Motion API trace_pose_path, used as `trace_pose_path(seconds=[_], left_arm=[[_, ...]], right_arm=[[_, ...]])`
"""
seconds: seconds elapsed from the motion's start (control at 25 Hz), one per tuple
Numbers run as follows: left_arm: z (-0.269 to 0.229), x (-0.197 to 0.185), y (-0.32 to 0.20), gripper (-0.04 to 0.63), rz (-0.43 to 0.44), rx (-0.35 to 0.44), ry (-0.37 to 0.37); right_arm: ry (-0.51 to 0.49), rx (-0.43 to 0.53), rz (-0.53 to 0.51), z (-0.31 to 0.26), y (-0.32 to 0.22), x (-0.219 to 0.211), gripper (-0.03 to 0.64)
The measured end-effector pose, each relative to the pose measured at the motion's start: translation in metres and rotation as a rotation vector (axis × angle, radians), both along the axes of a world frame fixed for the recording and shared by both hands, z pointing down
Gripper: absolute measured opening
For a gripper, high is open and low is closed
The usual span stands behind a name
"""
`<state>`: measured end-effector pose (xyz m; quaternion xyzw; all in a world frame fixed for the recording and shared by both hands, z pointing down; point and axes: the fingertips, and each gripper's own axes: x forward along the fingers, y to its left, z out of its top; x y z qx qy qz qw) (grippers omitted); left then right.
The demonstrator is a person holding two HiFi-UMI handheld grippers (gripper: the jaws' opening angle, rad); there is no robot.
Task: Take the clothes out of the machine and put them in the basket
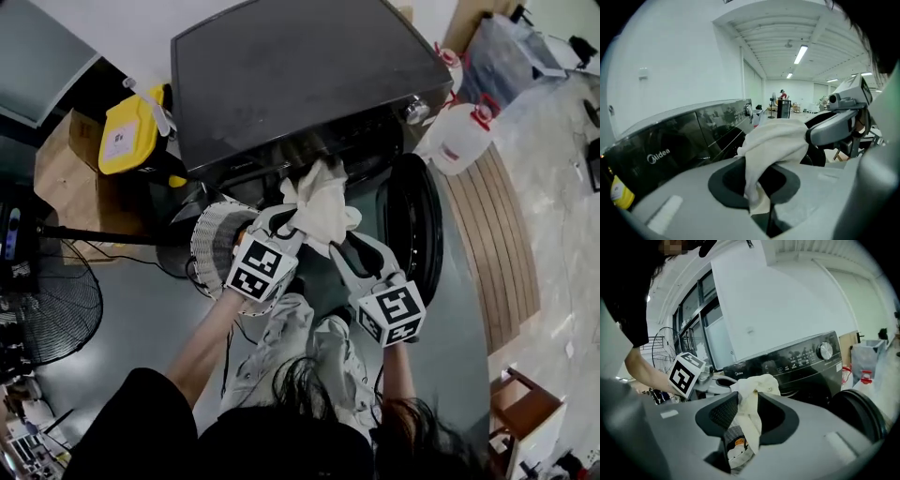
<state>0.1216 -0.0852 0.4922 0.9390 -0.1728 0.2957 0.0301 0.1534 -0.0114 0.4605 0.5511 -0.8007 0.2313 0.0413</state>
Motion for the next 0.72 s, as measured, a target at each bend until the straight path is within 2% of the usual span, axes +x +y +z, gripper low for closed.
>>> trace_pose_path(seconds=[0.2, 0.48, 0.72], left_arm=[[-0.046, -0.011, 0.011, 0.049, -0.008, 0.045, 0.052], [-0.122, -0.033, 0.017, 0.049, -0.096, 0.05, 0.185], [-0.182, -0.052, 0.035, 0.049, -0.09, 0.114, 0.223]], right_arm=[[-0.007, 0.004, -0.029, -0.026, 0.014, -0.001, 0.228], [0.103, -0.049, -0.097, -0.039, 0.047, -0.004, 0.245], [0.125, -0.11, -0.135, -0.025, 0.046, -0.018, 0.309]])
